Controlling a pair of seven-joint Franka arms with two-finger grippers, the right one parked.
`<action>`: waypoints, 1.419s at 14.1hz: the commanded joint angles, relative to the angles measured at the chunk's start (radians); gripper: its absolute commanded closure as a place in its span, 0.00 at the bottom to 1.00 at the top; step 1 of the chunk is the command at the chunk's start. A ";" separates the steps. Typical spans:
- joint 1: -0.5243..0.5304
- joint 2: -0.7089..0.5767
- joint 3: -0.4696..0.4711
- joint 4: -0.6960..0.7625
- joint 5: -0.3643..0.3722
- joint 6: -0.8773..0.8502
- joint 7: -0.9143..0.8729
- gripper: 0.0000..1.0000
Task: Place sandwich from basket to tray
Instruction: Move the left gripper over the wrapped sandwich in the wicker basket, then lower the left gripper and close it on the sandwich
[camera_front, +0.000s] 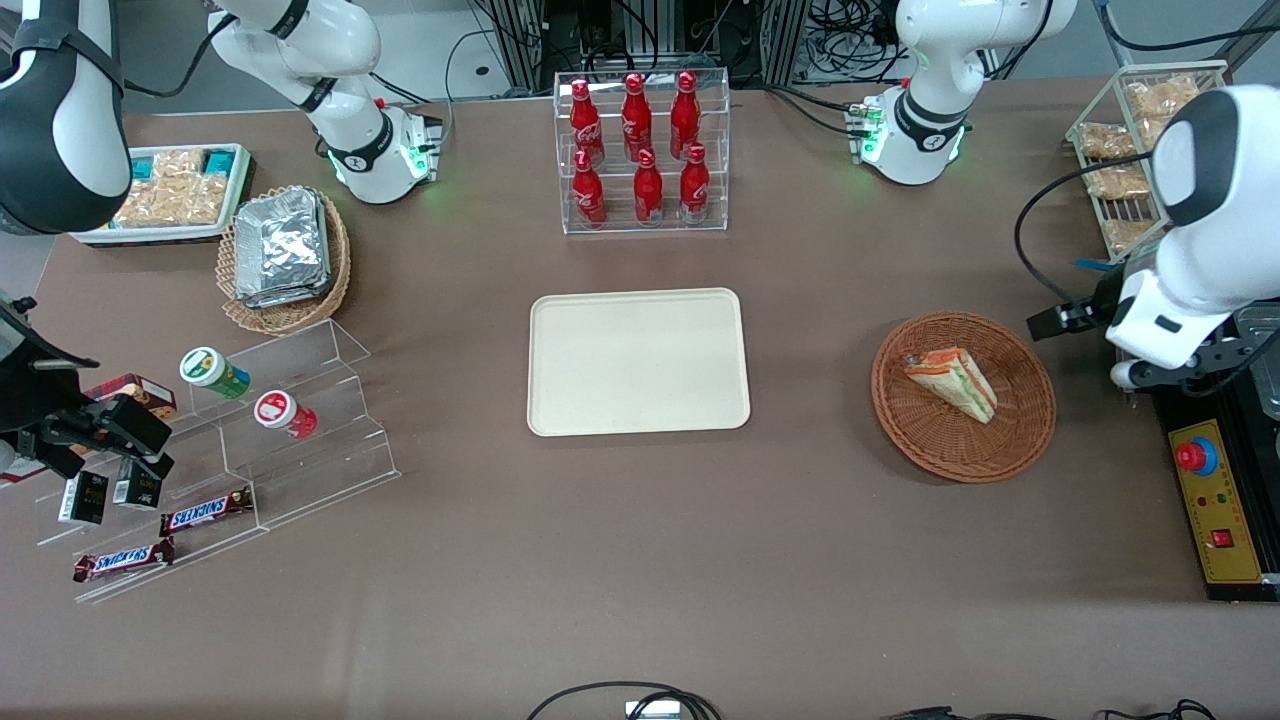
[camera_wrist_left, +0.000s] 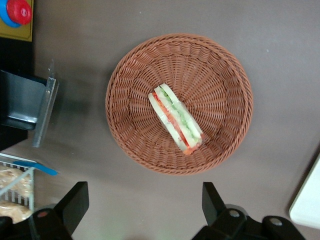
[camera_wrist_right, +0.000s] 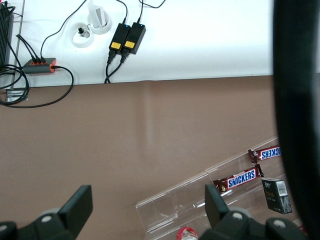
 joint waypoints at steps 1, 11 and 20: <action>-0.016 -0.021 0.002 -0.101 -0.002 0.109 -0.132 0.00; -0.081 0.094 -0.004 -0.272 0.001 0.463 -0.519 0.00; -0.097 0.120 0.001 -0.355 0.021 0.520 -0.558 0.00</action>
